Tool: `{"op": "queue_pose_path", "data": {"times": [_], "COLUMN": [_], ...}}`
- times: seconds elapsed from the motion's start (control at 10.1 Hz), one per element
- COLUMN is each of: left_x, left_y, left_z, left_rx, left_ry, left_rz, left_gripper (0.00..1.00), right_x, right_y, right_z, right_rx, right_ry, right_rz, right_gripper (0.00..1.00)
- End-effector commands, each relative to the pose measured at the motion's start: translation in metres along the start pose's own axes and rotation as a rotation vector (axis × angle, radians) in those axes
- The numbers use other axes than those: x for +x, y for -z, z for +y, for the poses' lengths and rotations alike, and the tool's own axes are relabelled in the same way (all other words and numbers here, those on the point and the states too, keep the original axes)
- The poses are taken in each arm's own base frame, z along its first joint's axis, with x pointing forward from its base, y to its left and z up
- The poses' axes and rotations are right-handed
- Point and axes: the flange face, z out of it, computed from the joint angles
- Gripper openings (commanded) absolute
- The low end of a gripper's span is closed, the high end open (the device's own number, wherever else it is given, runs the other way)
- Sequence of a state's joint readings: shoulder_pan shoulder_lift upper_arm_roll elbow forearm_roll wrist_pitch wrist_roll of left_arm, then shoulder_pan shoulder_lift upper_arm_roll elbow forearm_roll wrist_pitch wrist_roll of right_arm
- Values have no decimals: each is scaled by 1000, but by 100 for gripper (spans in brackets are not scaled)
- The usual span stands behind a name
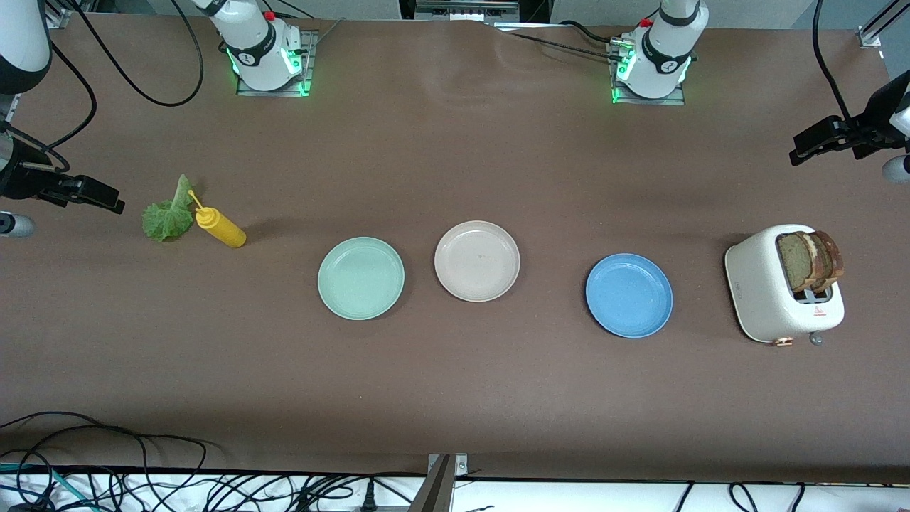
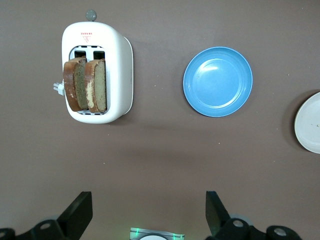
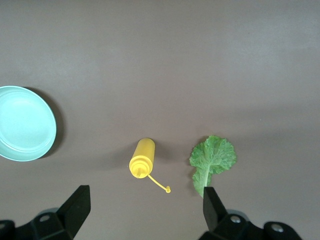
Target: Make sandwich on beige plate with both arms
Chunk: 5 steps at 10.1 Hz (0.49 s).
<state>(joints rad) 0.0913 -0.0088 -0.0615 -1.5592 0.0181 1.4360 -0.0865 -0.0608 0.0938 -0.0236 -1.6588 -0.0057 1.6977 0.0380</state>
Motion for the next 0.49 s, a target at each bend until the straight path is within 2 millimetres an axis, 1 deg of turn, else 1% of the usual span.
{"op": "queue_pose_path", "data": {"times": [0.0, 0.4], "left_x": [-4, -4], "left_y": [1, 1], "left_z": [-3, -3], "left_rx": [26, 26], "left_ry": [-1, -1], "left_rz": [0, 0], "left_gripper": [100, 100], "right_x": [-2, -2], "right_y": [4, 4], "right_z": [5, 4], "right_rx": [-8, -8], "right_ry": [7, 10], "right_rz": [-3, -5], "right_gripper": [100, 100]}}
